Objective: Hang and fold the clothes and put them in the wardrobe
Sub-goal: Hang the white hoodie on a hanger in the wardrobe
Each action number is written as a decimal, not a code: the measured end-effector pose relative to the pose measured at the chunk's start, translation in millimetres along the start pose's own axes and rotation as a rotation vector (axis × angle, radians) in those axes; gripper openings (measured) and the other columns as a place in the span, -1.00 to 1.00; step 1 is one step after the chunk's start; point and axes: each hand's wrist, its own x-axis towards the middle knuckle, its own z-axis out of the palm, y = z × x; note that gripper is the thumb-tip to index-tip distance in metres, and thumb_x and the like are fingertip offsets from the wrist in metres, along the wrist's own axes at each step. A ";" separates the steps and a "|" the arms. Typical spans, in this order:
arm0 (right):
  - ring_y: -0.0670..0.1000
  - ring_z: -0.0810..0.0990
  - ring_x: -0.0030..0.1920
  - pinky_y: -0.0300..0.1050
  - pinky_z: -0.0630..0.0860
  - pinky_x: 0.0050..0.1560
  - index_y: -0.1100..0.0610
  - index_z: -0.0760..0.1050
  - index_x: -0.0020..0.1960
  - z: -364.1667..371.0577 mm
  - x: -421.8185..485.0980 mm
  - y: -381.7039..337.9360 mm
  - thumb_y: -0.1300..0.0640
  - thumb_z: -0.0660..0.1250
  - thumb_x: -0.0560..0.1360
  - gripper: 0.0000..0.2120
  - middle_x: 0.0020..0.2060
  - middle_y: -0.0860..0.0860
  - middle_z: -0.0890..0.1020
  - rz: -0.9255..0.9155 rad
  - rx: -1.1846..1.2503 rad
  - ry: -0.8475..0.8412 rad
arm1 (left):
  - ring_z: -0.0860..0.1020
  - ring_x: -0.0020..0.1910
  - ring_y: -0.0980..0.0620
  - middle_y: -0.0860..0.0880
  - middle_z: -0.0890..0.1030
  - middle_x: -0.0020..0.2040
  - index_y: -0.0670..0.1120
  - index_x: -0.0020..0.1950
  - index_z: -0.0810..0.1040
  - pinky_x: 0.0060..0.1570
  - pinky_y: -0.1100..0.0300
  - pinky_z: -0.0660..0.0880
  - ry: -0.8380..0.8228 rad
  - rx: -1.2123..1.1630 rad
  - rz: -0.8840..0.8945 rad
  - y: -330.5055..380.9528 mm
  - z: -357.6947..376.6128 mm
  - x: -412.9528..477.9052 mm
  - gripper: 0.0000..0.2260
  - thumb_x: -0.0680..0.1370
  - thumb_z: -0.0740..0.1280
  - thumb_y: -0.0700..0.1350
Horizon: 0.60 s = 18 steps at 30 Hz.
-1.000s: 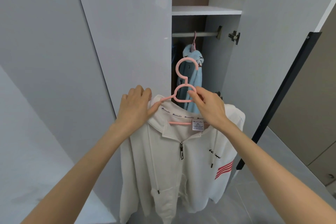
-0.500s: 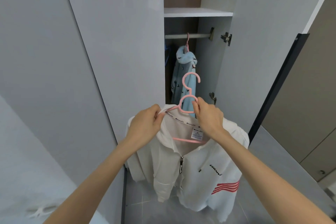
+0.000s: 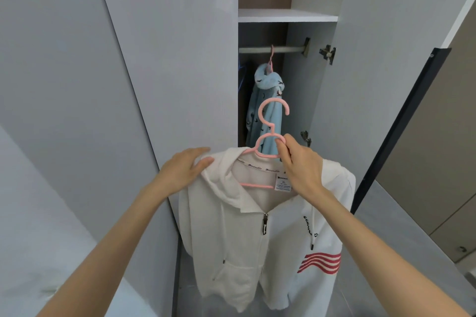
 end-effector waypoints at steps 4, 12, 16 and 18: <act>-0.06 0.33 -0.52 -0.10 0.26 -0.49 0.03 0.30 -0.18 -5.7 4.2 -5.6 -0.20 -0.13 0.57 -0.60 -0.48 -0.05 0.47 0.025 -0.018 0.054 | 0.56 0.06 0.11 0.16 0.64 0.01 -0.01 0.13 0.60 0.12 0.23 0.41 0.020 -0.249 0.054 -0.2 4.5 -2.8 -0.76 0.63 0.17 -0.01; -0.01 0.34 -0.46 -0.16 0.15 -0.46 0.06 0.29 -0.15 -12.7 8.4 1.9 -0.01 0.02 0.65 -0.74 -0.46 -0.07 0.39 0.176 -0.020 0.010 | 0.34 -0.41 0.13 0.01 0.42 -0.41 -0.04 -0.24 0.42 -0.37 0.34 0.26 0.406 -0.290 -0.036 8.3 17.7 8.9 -0.73 0.65 0.14 -0.08; 0.05 0.36 -0.41 -0.10 0.23 -0.41 0.13 0.34 -0.17 -20.4 13.7 8.7 -0.01 0.03 0.65 -0.69 -0.43 0.00 0.43 0.233 0.028 0.045 | 0.48 -0.30 0.03 -0.06 0.56 -0.31 -0.12 -0.16 0.55 -0.25 0.20 0.38 0.437 -0.274 -0.126 -7.9 12.1 12.7 -0.73 0.63 0.18 -0.05; 0.01 0.33 -0.44 -0.12 0.23 -0.42 0.11 0.34 -0.19 -21.0 14.5 4.2 -0.01 0.04 0.65 -0.69 -0.45 -0.02 0.41 0.201 0.059 0.049 | 0.56 -0.17 -0.07 -0.09 0.62 -0.21 -0.14 -0.11 0.58 -0.14 0.10 0.44 0.373 -0.263 -0.164 -12.5 9.1 18.1 -0.71 0.63 0.17 -0.02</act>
